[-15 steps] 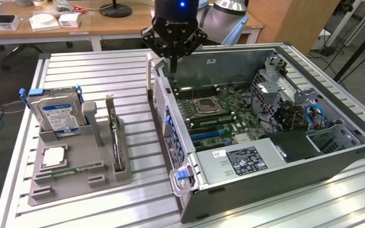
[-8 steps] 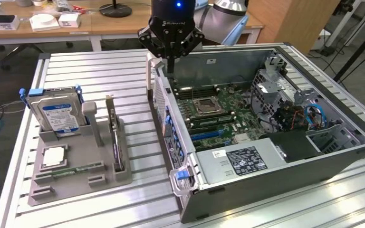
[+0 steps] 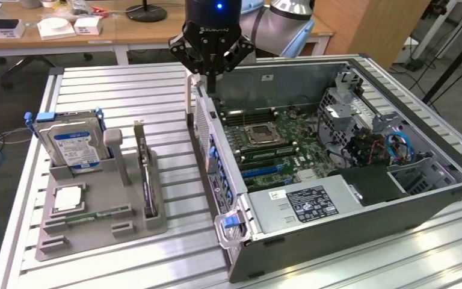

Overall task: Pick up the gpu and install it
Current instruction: 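Reach for the gpu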

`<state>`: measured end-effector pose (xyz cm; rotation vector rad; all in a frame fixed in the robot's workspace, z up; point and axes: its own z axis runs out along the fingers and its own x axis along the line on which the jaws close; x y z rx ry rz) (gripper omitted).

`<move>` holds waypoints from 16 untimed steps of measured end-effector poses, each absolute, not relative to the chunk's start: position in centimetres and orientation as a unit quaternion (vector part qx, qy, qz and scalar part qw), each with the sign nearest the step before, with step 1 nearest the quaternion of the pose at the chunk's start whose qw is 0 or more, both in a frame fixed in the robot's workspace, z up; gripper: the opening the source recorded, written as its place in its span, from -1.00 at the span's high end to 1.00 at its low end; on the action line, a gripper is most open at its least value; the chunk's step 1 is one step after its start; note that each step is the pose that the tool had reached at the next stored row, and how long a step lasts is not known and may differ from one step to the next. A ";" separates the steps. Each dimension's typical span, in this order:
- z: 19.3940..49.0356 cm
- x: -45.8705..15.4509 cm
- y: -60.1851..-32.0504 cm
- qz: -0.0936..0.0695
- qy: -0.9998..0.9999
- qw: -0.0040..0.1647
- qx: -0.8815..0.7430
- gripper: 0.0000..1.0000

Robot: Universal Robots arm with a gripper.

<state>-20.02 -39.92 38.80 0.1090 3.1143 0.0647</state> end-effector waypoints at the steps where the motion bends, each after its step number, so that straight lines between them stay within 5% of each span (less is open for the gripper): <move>1: 38.8 -20.1 -39.9 0.021 0.999 0.012 0.035 0.79; 16: 38.7 -21.8 -39.9 0.021 0.999 0.012 0.035 0.79</move>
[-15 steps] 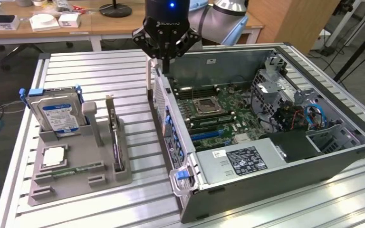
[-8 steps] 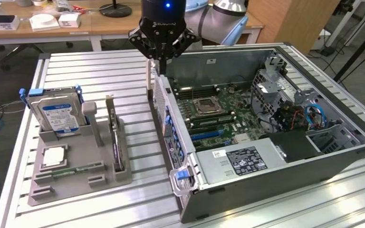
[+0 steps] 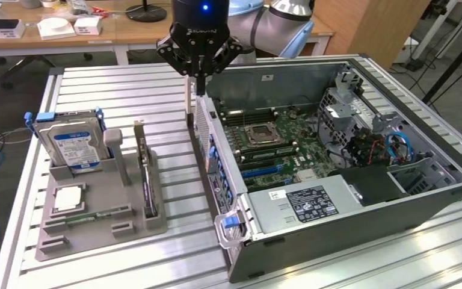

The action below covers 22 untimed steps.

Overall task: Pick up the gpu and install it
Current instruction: 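Reach for the gpu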

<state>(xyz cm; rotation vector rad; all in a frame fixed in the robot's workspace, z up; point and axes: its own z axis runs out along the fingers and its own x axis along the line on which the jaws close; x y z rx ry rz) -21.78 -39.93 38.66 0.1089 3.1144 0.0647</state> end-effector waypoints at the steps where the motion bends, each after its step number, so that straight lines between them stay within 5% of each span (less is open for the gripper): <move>1: 38.6 -21.9 -39.9 0.021 0.999 0.012 0.035 0.79; 22: 38.4 -24.2 -39.9 0.021 0.999 0.012 0.035 0.79</move>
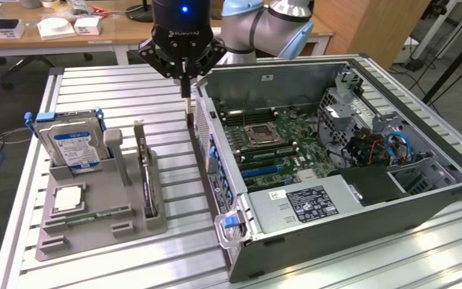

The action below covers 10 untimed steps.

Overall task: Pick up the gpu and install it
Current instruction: 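Reach for the gpu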

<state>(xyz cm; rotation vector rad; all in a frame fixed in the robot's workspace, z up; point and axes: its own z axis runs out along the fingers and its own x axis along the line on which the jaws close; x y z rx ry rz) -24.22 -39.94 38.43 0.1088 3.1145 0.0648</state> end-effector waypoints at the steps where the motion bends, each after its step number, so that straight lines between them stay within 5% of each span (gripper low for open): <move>1: 38.4 -24.3 -39.9 0.021 0.999 0.012 0.035 0.79; 10: 38.3 -25.3 -39.9 0.021 0.999 0.012 0.035 0.79</move>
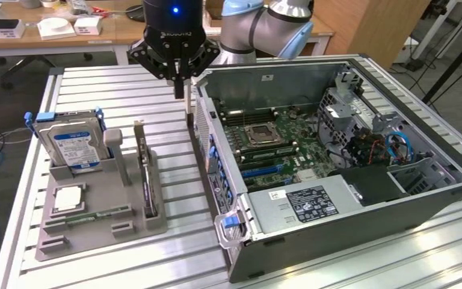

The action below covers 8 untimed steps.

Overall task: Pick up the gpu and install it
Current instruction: 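Reach for the gpu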

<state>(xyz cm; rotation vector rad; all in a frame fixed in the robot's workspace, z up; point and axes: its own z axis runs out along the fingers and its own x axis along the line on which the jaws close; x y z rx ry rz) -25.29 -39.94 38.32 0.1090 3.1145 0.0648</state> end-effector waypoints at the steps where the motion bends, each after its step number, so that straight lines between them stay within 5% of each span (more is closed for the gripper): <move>1: 38.3 -25.4 -39.9 0.021 0.999 0.012 0.035 0.79; 8: 38.2 -26.1 -39.9 0.021 0.999 0.012 0.035 0.79</move>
